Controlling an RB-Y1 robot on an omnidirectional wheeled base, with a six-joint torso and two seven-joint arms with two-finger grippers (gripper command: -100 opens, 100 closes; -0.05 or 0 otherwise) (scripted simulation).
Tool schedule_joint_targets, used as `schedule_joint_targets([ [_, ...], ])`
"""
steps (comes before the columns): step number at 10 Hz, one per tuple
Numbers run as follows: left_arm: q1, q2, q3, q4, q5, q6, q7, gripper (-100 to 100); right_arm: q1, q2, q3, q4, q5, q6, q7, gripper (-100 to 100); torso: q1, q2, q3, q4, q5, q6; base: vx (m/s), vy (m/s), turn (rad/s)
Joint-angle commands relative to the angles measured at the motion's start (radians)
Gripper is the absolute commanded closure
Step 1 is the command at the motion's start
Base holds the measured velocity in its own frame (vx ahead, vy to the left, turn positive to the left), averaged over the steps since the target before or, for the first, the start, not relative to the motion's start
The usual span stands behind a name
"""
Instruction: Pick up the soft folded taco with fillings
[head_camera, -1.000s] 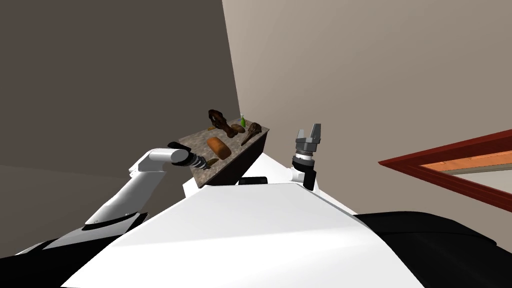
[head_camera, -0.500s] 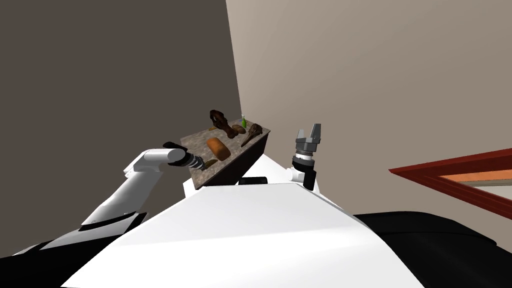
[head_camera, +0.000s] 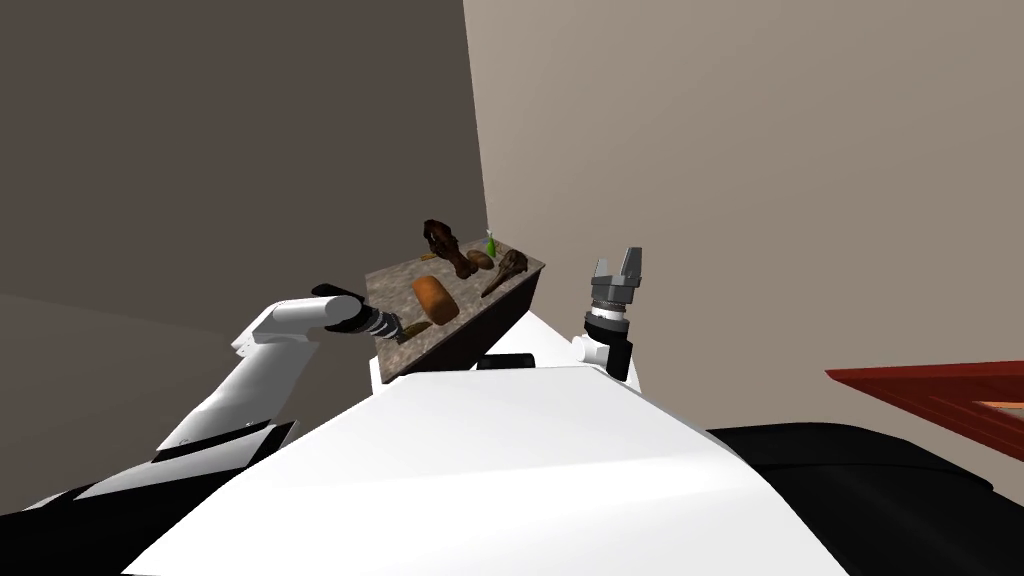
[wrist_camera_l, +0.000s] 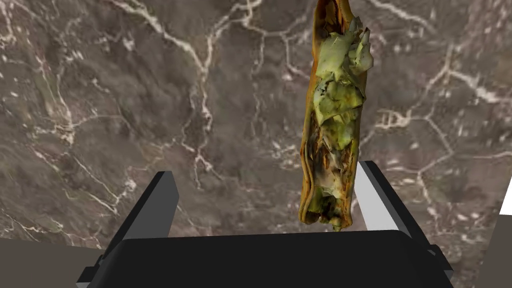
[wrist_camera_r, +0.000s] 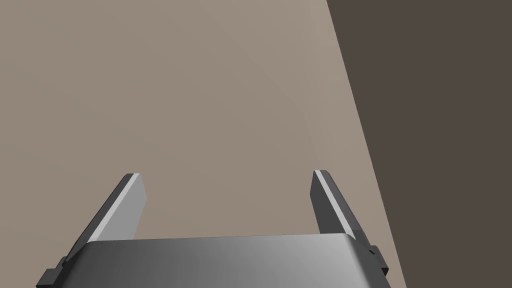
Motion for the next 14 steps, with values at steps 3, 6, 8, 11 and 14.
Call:
schedule_joint_targets([
  [3,0.001,-0.001,0.020,0.040,0.001,-0.002,-0.098,-100,0.000,0.000,0.000,0.000,0.000,0.000,0.000,0,0.000,-0.001,-0.001,0.000,0.000,0.002,0.056,-0.056,0.026],
  [6,-0.006,-0.002,0.060,0.105,0.002,-0.004,-0.188,-100,0.000,0.000,0.000,0.000,0.000,0.000,0.000,0,-0.001,-0.001,-0.001,0.000,-0.001,0.001,0.066,-0.075,0.149],
  [8,-0.013,-0.002,0.100,0.153,0.003,-0.006,-0.239,-100,0.000,0.000,0.000,0.000,0.000,0.000,0.000,0,0.004,0.002,0.001,0.000,0.000,0.002,0.032,-0.037,0.088],
  [11,-0.013,-0.002,0.100,0.170,0.003,-0.006,-0.312,-100,0.000,0.000,0.000,0.000,0.000,0.000,0.000,0,0.001,0.000,0.000,0.000,0.000,0.002,0.050,-0.061,0.053],
  [14,-0.020,-0.003,0.140,0.235,0.004,-0.007,-0.404,-100,0.000,0.000,0.000,0.000,0.000,0.000,0.000,0,-0.001,-0.001,-0.001,0.000,0.000,0.001,0.065,-0.080,0.144],
])
